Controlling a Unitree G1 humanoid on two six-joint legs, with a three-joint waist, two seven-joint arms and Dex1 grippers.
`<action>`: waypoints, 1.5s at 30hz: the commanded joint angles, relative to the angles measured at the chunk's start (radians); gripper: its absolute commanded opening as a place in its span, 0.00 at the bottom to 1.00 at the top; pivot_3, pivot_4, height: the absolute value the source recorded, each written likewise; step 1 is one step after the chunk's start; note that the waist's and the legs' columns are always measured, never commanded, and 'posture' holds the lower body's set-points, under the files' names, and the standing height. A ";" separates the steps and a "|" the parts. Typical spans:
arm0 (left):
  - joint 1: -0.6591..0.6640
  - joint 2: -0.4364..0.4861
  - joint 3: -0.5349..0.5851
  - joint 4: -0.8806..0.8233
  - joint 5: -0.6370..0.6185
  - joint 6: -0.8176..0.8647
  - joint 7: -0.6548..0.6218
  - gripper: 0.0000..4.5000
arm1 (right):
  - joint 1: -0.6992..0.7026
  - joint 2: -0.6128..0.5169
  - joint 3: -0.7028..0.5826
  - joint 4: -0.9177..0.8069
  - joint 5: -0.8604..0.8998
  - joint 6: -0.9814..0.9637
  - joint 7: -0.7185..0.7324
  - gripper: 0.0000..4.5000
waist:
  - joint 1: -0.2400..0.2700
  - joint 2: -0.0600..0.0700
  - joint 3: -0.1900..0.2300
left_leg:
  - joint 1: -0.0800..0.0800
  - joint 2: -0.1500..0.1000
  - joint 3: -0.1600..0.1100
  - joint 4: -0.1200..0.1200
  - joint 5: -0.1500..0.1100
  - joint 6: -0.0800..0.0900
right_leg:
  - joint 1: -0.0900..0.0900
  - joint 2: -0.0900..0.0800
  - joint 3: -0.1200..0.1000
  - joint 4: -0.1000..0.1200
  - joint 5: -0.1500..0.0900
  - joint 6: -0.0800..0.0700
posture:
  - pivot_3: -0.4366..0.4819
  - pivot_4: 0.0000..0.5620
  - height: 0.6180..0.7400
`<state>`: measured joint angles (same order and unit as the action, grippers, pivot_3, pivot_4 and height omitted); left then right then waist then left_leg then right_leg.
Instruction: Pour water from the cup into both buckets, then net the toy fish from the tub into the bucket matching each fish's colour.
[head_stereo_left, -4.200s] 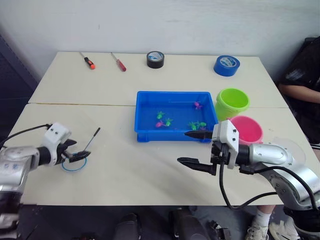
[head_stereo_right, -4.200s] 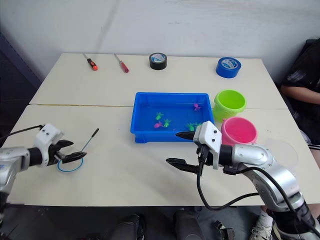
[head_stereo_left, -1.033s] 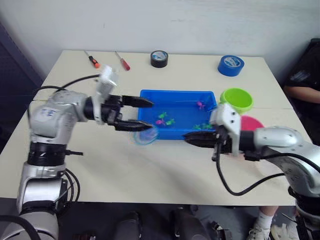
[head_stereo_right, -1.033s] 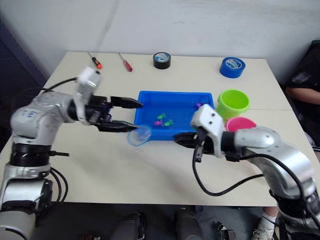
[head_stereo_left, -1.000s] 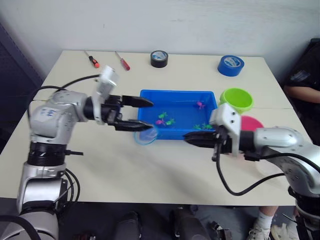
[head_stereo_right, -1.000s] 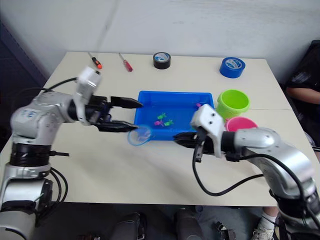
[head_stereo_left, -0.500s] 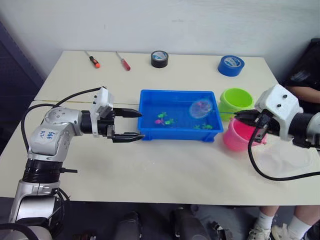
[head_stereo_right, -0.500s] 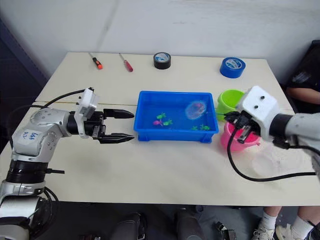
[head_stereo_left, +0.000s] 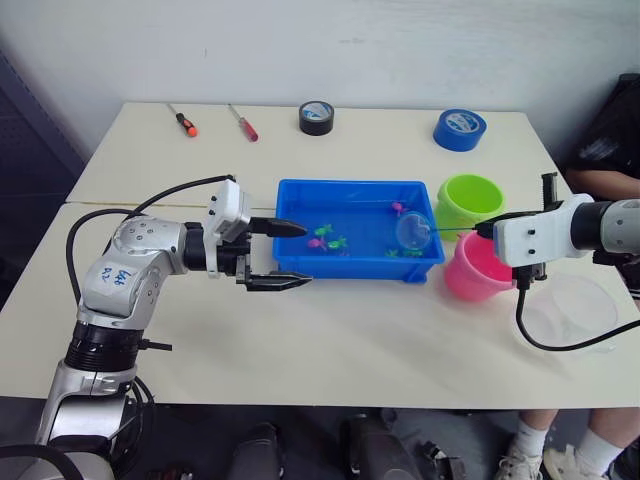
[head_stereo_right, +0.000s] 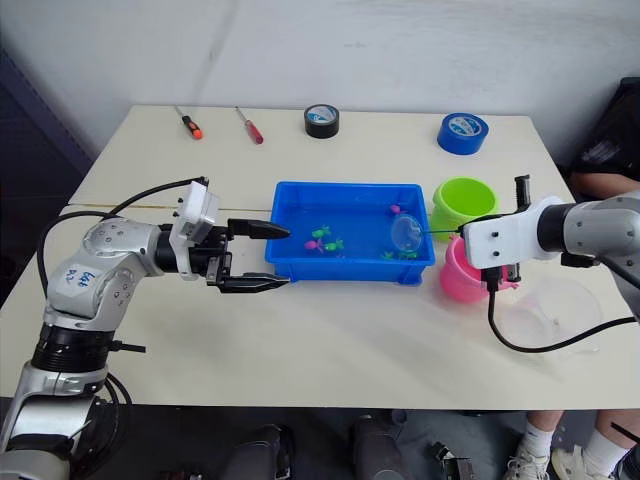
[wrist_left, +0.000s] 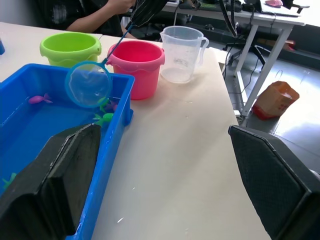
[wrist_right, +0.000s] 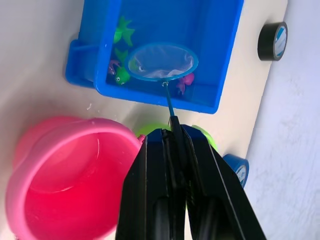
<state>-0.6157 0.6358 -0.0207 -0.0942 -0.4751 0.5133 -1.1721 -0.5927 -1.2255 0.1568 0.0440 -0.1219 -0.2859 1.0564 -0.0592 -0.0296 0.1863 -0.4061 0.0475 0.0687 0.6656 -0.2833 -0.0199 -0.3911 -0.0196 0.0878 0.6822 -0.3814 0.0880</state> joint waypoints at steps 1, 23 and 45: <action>-0.005 0.010 0.012 -0.044 -0.021 -0.002 0.003 0.99 | -0.048 0.011 0.004 0.042 -0.029 -0.085 0.031 0.00 | -0.001 0.000 0.000 | 0.000 0.000 0.000 0.000 0.000 0.000 | 0.000 0.000 0.000 0.000 0.000 0.000 | 0.48 0.27 1.00; -0.015 0.020 0.008 -0.039 -0.004 -0.001 0.042 0.99 | -0.254 0.117 0.055 0.282 -0.201 -0.361 -0.027 0.00 | -0.011 0.001 0.001 | 0.001 0.000 0.000 0.002 0.001 -0.001 | 0.000 0.000 0.000 0.003 0.000 0.000 | 0.48 0.27 1.00; -0.089 -0.035 -0.032 0.129 0.106 -0.128 0.065 0.99 | -0.165 0.104 0.001 0.120 0.066 -0.147 0.180 0.00 | -0.022 0.001 0.001 | 0.001 0.000 0.000 0.005 0.001 -0.001 | 0.000 -0.001 0.000 0.007 0.000 0.000 | 0.48 0.27 1.00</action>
<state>-0.7016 0.5945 -0.0675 0.0646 -0.3614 0.3932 -1.1066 -0.7563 -1.1097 0.1884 0.1718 -0.0740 -0.4272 1.2238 -0.0813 -0.0284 0.1870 -0.4046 0.0474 0.0683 0.6702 -0.2825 -0.0212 -0.3909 -0.0203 0.0873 0.6896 -0.3813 0.0879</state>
